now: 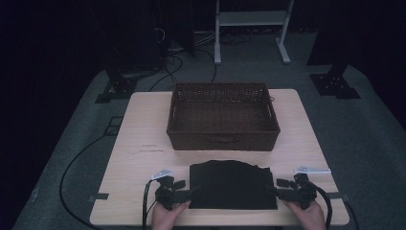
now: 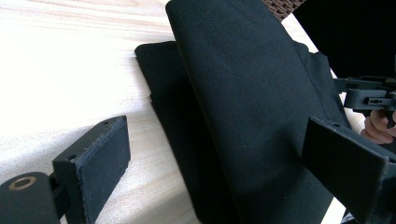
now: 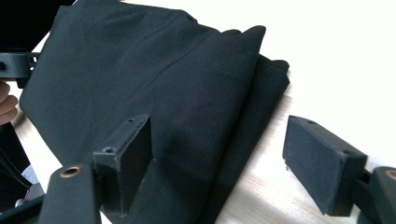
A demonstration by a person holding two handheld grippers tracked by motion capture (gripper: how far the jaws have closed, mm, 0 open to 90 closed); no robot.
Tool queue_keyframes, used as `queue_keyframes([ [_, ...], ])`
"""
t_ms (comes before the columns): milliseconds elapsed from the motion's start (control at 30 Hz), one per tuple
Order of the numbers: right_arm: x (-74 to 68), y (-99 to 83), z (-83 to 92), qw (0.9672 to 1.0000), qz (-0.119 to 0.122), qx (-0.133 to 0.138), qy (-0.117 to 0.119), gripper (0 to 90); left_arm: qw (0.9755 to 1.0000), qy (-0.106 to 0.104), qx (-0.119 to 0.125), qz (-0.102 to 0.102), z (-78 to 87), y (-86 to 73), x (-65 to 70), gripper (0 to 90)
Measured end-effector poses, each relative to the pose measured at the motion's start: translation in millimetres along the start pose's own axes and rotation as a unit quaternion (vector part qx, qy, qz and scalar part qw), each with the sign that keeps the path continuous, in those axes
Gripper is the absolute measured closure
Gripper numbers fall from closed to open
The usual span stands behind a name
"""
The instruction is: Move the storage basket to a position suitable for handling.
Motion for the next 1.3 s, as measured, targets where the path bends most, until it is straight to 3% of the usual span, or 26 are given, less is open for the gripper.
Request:
queue_keyframes([
  [500,-15.1,-2.8,-10.5,0.9999,-0.005,0.01,0.005,30.1,0.9992,-0.039,0.002,0.01,-17.6,-6.9,16.5,10.2],
  [667,-19.8,-5.0,-13.9,0.9997,-0.012,0.014,0.014,35.2,0.9978,-0.059,-0.002,0.03,-22.6,-7.3,19.9,13.2],
  [800,-26.8,-5.0,-18.8,0.9997,-0.015,0.011,0.015,39.1,0.9987,-0.048,-0.008,0.017,-27.6,-7.4,24.5,14.0],
  [900,-29.5,-4.6,-22.5,0.9998,-0.016,0.005,0.015,50.3,0.9987,-0.046,-0.008,0.02,-27.5,-6.2,21.8,23.3],
  [1100,-29.1,-2.9,-28.1,0.9987,-0.036,-0.006,0.035,61.7,0.9991,-0.04,-0.008,0.01,-29.7,-4.9,19.2,31.0],
  [1200,-31.8,-2.2,-30.7,0.9988,-0.03,-0.012,0.035,66.6,0.999,-0.039,0.006,0.02,-30.1,-5.1,17.4,35.6],
  [1300,-29.9,-1.5,-30.3,0.9975,-0.049,-0.014,0.05,69.9,0.9975,-0.056,0.022,0.037,-27.1,-4.1,14.7,43.2],
])
Point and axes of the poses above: each handheld gripper's, and its own axes: z roughly backward along the jaws, y roughly out of its top, x roughly to its right, the point moved 4 cm from there along -z, roughly forward along the jaws, and after that the axes turned 5 degrees about -y, right-handed, at the moved point
